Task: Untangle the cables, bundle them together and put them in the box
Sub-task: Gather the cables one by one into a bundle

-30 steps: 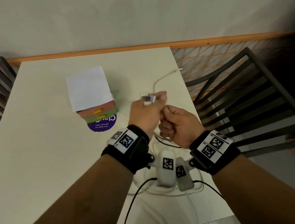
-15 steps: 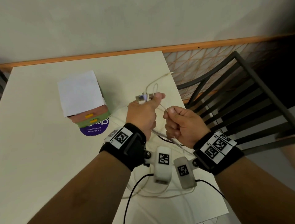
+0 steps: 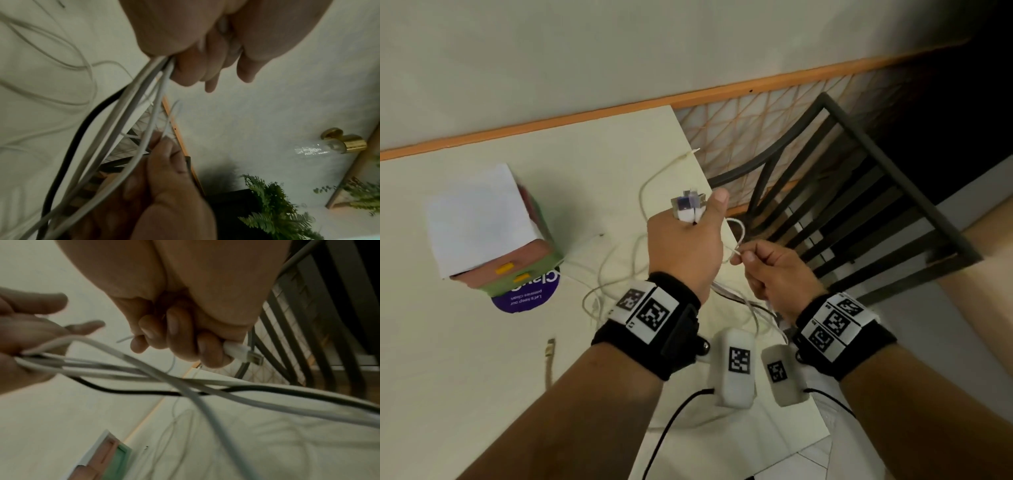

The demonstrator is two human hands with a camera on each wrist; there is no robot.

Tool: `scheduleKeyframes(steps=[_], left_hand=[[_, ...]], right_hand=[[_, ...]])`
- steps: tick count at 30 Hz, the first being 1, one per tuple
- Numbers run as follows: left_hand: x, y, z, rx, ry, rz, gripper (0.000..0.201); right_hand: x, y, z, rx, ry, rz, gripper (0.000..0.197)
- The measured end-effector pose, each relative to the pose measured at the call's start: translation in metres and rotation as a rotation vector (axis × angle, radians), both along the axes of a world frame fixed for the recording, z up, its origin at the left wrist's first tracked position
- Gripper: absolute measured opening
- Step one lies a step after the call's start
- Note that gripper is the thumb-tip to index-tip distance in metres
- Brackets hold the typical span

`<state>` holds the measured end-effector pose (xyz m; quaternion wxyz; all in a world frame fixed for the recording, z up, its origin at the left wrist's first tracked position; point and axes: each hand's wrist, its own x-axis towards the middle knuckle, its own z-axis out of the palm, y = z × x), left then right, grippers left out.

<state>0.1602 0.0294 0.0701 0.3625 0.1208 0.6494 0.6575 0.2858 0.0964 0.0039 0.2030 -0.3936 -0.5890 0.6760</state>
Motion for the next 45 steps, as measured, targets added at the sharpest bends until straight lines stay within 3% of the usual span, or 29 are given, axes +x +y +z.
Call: scheduleKeyframes(steps=[2,7,14,16,18,21,24,27,30,33,38,41,45], left_hand=[[0.012,0.005,0.004,0.067,-0.017,-0.013,0.039],[0.035,0.015,0.014,0.247,-0.277,-0.201,0.051],[0.06,0.026,0.012,0.302,-0.171,-0.392,0.053],[0.063,0.027,0.01,0.293,-0.148,-0.426,0.049],[0.069,0.03,0.012,0.305,-0.152,-0.454,0.046],[0.078,0.033,0.012,0.362,-0.127,-0.499,0.049],[0.085,0.033,0.012,0.375,-0.073,-0.537,0.052],[0.084,0.031,0.018,0.393,-0.082,-0.57,0.044],[0.081,0.032,0.021,0.409,-0.141,-0.601,0.045],[0.087,0.03,0.023,0.403,-0.111,-0.639,0.046],[0.078,0.023,0.032,0.42,-0.212,-0.641,0.044],[0.066,0.02,0.036,0.406,-0.242,-0.59,0.042],[0.061,0.018,0.04,0.404,-0.213,-0.556,0.044]], right_hand=[[0.02,0.004,-0.012,0.053,-0.131,0.015,0.027],[0.064,0.017,-0.029,0.084,-0.46,0.097,0.021],[0.091,0.027,-0.033,0.159,-0.971,0.123,0.026],[0.092,0.026,-0.022,0.227,-0.87,0.076,0.055],[0.092,0.024,0.001,0.398,-0.575,0.075,0.076],[0.079,0.021,0.028,0.572,-0.124,0.232,0.07],[0.064,0.017,0.036,0.57,0.035,0.254,0.048],[0.055,0.015,0.039,0.593,-0.013,0.296,0.016],[0.05,0.013,0.036,0.499,-0.18,0.278,0.02],[0.049,0.017,0.025,0.461,-0.339,0.313,0.044],[0.061,0.034,-0.011,0.339,-0.561,0.255,0.035],[0.07,0.035,-0.02,0.249,-0.65,0.24,0.041],[0.073,0.032,-0.025,0.289,-0.727,0.304,0.037]])
